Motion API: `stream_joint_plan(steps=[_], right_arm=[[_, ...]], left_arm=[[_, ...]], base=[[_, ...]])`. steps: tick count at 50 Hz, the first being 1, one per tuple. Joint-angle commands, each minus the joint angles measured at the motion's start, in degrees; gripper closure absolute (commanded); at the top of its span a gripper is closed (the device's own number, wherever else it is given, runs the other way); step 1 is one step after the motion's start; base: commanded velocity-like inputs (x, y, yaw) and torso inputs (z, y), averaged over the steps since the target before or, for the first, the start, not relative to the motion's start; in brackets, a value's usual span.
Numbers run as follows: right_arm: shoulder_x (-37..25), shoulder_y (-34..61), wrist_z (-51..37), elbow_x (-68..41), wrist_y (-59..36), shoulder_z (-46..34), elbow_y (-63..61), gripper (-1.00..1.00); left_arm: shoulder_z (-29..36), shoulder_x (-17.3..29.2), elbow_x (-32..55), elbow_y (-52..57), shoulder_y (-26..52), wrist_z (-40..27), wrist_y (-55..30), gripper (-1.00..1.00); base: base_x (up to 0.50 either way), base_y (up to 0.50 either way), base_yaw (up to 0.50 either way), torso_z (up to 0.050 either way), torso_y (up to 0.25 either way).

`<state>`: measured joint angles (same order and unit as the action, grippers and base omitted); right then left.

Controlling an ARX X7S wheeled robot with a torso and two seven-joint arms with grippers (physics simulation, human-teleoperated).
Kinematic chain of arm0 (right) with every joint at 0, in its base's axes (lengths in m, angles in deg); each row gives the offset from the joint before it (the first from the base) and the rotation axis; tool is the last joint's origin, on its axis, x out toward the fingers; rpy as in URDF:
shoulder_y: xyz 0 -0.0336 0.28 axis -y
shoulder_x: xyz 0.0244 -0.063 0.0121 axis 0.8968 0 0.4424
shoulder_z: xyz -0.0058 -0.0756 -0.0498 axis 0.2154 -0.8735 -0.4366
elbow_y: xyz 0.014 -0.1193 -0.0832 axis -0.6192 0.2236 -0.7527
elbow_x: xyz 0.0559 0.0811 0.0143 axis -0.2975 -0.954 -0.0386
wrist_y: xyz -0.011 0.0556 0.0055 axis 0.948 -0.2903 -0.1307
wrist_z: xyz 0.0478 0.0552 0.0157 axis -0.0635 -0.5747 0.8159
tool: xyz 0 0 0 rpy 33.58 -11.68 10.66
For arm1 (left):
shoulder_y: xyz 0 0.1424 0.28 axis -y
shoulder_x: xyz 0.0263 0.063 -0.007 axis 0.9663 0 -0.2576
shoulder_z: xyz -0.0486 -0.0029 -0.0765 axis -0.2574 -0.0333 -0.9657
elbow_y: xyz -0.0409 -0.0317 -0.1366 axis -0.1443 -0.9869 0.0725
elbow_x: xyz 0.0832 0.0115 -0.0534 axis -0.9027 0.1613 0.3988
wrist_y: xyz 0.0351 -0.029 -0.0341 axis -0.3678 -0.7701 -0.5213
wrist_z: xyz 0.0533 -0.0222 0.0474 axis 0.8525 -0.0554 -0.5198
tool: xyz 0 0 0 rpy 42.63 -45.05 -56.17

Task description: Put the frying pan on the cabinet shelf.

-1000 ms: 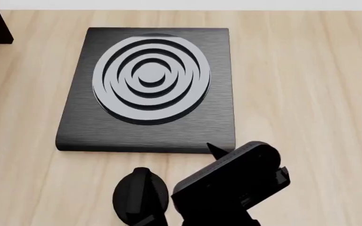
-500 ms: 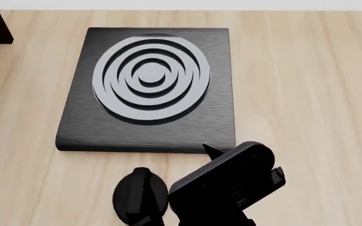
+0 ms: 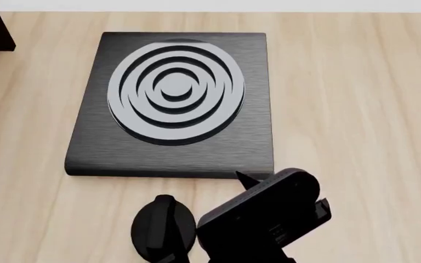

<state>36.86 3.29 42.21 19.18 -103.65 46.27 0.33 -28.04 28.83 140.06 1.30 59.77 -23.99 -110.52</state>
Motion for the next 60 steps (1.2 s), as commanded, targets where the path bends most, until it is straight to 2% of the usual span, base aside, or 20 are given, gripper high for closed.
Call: stream_joint_plan(steps=[1, 6, 15, 25, 60], right_arm=[[-0.4, -0.2, -0.2, 0.4, 0.7, -0.2, 0.0, -1.00], [-0.2, -0.1, -0.6, -0.3, 0.1, 0.2, -0.3, -1.00], [-1.2, -4.7, 0.2, 3.5, 7.7, -3.6, 2.4, -1.00], [-1.2, -6.0, 0.0, 4.3, 10.2, -4.0, 3.4, -1.00], [-1.8, -5.5, -1.7, 2.6, 9.5, -1.6, 2.1, -1.00]], left_arm=[[-2.8, -1.8, 1.3, 3.2, -1.8, -2.5, 2.1, -1.00], [-3.7, -2.3, 2.9, 6.5, -3.6, -4.4, 2.0, -1.00], [-5.3, -3.3, 4.9, 15.7, -7.7, -8.4, 2.2, -1.00], [-5.5, -4.1, 8.0, 23.0, -10.2, -11.9, 1.5, -1.00], [-5.7, -2.4, 8.6, 24.8, -12.6, -10.4, 0.2, -1.00]], base=[[0.00, 0.00, 0.00, 0.000, -0.011], [0.00, 0.00, 0.00, 0.000, -0.004], [0.00, 0.00, 0.00, 0.000, -0.006], [0.00, 0.00, 0.00, 0.000, -0.005], [0.00, 0.00, 0.00, 0.000, -0.005]])
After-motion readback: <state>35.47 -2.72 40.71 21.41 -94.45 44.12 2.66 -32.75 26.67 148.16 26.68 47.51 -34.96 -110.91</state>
